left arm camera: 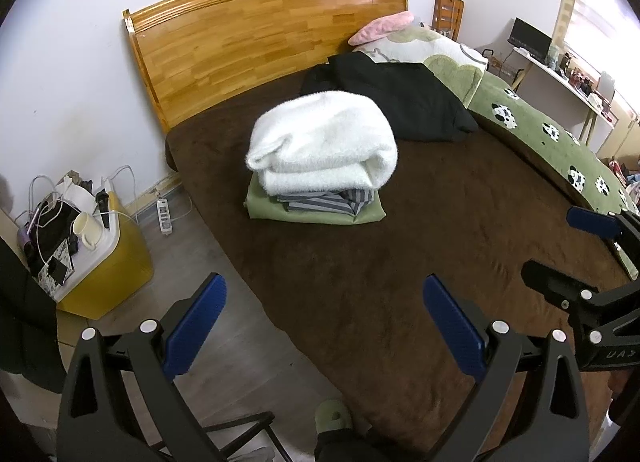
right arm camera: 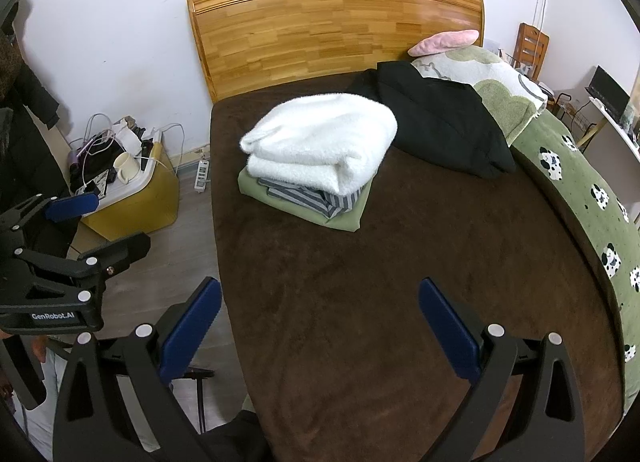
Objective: Fold large clothes
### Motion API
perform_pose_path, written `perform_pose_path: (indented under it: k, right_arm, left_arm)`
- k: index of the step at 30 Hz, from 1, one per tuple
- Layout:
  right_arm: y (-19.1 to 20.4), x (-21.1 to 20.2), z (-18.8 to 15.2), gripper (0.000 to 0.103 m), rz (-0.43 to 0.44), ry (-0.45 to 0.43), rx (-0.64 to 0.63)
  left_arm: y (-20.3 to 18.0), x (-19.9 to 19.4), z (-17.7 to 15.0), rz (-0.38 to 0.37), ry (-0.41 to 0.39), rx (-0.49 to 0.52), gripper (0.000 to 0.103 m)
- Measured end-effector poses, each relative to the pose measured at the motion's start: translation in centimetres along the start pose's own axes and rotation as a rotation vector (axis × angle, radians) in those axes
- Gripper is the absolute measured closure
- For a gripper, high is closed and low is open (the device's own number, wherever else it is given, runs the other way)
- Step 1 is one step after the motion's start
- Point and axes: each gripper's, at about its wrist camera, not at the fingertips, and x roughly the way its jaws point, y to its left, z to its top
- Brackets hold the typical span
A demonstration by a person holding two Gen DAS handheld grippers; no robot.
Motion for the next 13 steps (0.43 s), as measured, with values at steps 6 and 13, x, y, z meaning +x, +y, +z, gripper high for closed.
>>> perform_pose_path:
  k: [6,13]
  right_arm:
    - [0.57,0.27,0.38,0.006,0.002,0.005,-0.004]
    - [0.99,0.64,0.55,0.006,0.001,0.010,-0.001]
  left_arm:
    - [0.06,0.52,-0.07,0.003,0.012,0.011,0.007]
    - [0.33,0.62,0.23,-0.002,0.023,0.011,0.007]
